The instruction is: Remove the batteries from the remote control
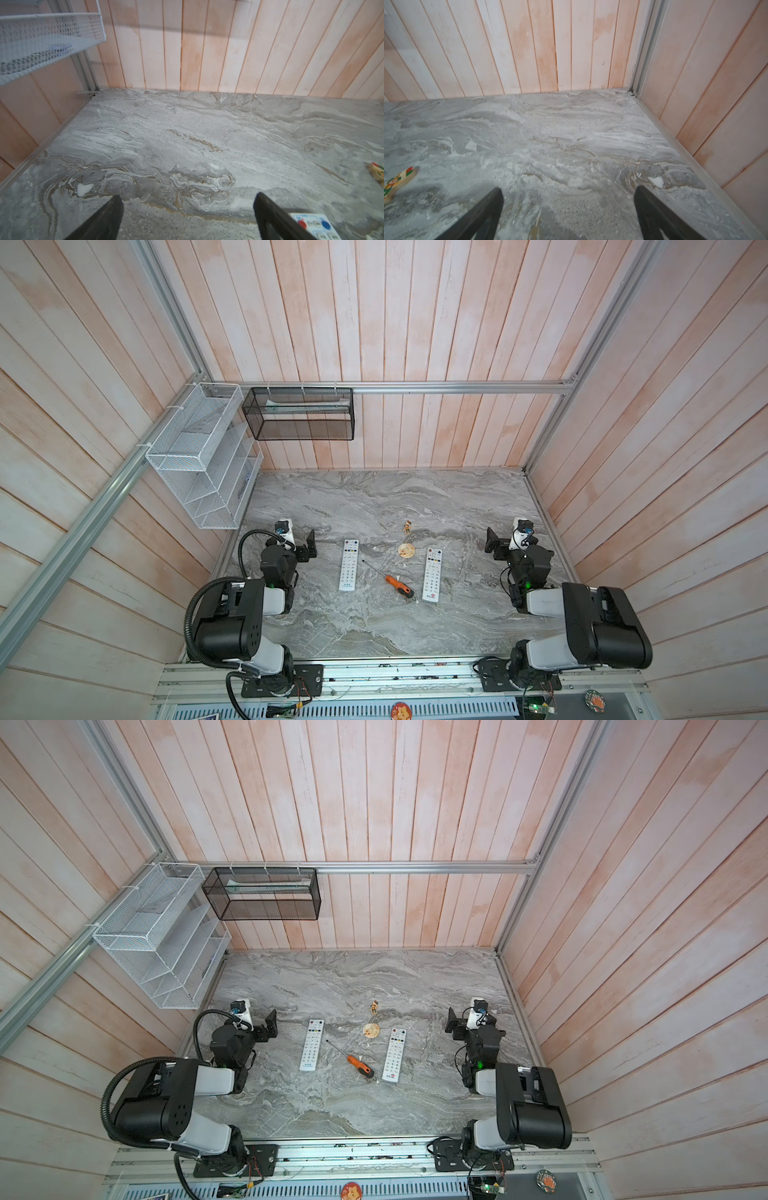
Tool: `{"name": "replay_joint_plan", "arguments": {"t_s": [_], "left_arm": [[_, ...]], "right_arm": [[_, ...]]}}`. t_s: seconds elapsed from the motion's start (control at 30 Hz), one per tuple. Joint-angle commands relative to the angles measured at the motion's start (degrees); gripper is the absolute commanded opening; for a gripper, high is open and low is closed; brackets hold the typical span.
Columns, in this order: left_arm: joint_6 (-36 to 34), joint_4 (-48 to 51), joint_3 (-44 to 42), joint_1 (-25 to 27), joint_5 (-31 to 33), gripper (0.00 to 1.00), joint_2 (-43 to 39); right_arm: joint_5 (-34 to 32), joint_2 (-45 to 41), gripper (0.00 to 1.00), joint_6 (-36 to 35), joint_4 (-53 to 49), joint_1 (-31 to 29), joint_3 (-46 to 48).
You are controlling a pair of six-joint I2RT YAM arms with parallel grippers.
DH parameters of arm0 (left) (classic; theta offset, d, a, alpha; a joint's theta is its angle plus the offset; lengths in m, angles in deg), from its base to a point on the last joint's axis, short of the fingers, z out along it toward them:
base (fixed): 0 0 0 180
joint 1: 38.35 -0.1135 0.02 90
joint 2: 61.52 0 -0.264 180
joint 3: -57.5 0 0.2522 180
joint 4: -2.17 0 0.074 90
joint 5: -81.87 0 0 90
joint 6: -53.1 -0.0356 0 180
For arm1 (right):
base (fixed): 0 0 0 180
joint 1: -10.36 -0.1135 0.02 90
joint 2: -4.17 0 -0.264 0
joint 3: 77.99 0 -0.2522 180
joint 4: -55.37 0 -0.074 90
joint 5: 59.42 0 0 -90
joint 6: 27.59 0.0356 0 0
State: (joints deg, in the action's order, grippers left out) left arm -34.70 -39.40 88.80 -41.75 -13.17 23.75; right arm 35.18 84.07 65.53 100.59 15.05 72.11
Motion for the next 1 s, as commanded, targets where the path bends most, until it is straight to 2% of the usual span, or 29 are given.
{"name": "replay_joint_plan", "arguments": {"t_s": [0.0, 0.03, 0.1, 0.27, 0.4, 0.5, 0.63, 0.77, 0.83, 0.97], "left_arm": [[1.9, 12.4, 6.1, 0.2, 6.9, 1.0, -5.8], [3.9, 16.1, 7.5, 0.2, 7.5, 1.0, -7.0], [6.3, 20.8, 9.4, 0.2, 8.5, 1.0, -9.2], [17.3, 37.9, 16.7, -0.4, 8.8, 1.0, -14.7], [23.3, 46.5, 21.3, -0.7, 2.7, 1.0, -18.1], [28.3, 50.8, 23.2, -0.7, -3.7, 1.0, -20.1], [31.7, 57.3, 25.5, -0.2, -12.6, 1.0, -20.7], [30.0, 63.1, 25.4, 3.0, -17.6, 1.0, -22.0], [29.6, 65.2, 24.4, 4.2, -19.7, 1.0, -23.2], [29.0, 67.9, 22.6, 5.8, -21.4, 1.0, -26.0]], "right_arm": [[-8.1, -4.9, 0.98, 9.1, -18.2, -0.3, -7.9], [-8.8, -5.3, 0.98, 12.2, -23.9, -0.3, -10.9], [-3.8, -5.6, 0.98, 12.4, -32.5, -0.2, -16.1], [9.2, -7.0, 0.98, 17.9, -41.9, -0.2, -22.7], [19.3, -6.9, 0.98, 20.1, -52.0, -0.5, -29.0], [23.0, -6.8, 0.98, 20.7, -61.0, -1.8, -33.0], [18.2, -6.6, 0.98, 19.1, -74.1, -7.3, -36.6], [8.5, -4.1, 0.98, 18.4, -84.4, -17.1, -38.8], [3.1, -2.5, 0.98, 20.4, -87.4, -22.8, -38.8], [-3.2, 1.3, 0.98, 26.3, -89.1, -31.0, -38.0]]}}
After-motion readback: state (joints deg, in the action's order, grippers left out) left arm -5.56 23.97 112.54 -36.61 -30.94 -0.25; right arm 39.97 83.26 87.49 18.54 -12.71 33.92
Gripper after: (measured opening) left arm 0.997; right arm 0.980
